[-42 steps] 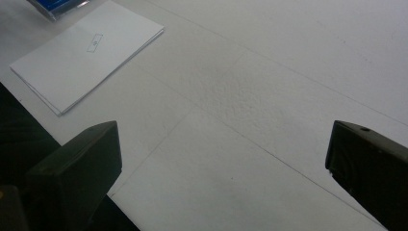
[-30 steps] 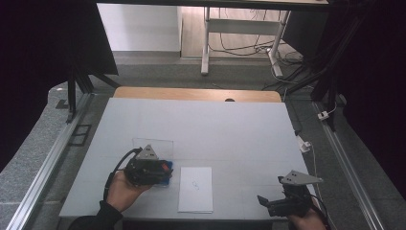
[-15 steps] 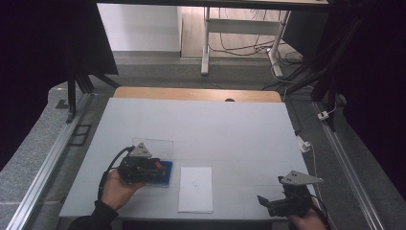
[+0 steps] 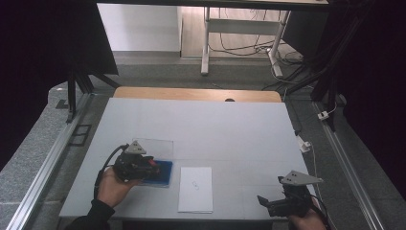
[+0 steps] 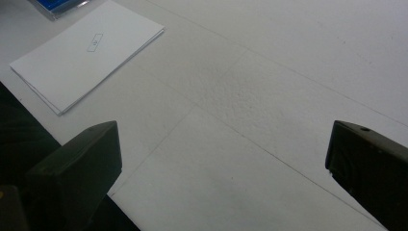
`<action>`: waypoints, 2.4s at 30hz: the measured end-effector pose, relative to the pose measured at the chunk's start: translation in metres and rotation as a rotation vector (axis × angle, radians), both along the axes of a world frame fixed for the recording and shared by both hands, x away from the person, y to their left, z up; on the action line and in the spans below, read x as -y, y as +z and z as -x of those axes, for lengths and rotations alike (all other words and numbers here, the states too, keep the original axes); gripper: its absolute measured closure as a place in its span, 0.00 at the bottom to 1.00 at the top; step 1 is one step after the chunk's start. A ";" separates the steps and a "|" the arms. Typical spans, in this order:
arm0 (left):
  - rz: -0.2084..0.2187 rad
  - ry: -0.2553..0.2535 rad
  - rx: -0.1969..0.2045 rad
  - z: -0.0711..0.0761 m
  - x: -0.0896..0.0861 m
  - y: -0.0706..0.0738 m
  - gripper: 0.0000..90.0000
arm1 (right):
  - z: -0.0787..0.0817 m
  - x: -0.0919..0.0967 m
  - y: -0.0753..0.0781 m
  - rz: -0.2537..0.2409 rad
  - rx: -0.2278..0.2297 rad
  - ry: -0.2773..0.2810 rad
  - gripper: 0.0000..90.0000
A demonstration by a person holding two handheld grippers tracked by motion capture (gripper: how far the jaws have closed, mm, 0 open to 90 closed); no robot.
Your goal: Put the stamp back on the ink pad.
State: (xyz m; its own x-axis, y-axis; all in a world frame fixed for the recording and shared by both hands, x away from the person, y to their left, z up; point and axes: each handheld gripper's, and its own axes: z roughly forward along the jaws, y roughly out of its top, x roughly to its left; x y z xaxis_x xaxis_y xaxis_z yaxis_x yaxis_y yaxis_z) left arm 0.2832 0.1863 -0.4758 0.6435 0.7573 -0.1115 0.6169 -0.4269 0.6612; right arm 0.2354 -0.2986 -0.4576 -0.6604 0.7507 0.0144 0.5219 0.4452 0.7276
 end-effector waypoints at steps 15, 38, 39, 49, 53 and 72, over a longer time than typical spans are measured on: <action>-0.028 0.036 -0.016 -0.008 -0.010 -0.011 0.64 | 0.000 0.000 0.000 -0.001 -0.001 0.004 0.00; -0.073 0.003 -0.027 -0.014 -0.003 -0.023 0.63 | 0.000 -0.001 0.000 0.001 -0.002 0.003 0.00; -0.074 0.004 -0.027 -0.014 -0.003 -0.022 0.62 | 0.000 -0.001 0.000 0.001 -0.002 0.003 0.00; -0.050 0.028 -0.024 -0.013 -0.004 -0.019 0.46 | 0.000 -0.001 0.000 0.000 0.000 0.003 0.00; -0.032 0.027 -0.017 -0.012 -0.004 -0.016 0.39 | 0.000 0.000 0.000 0.000 -0.001 0.004 0.00; 0.058 0.036 -0.035 -0.006 -0.002 -0.004 0.00 | 0.000 0.000 0.000 -0.001 -0.001 0.004 0.00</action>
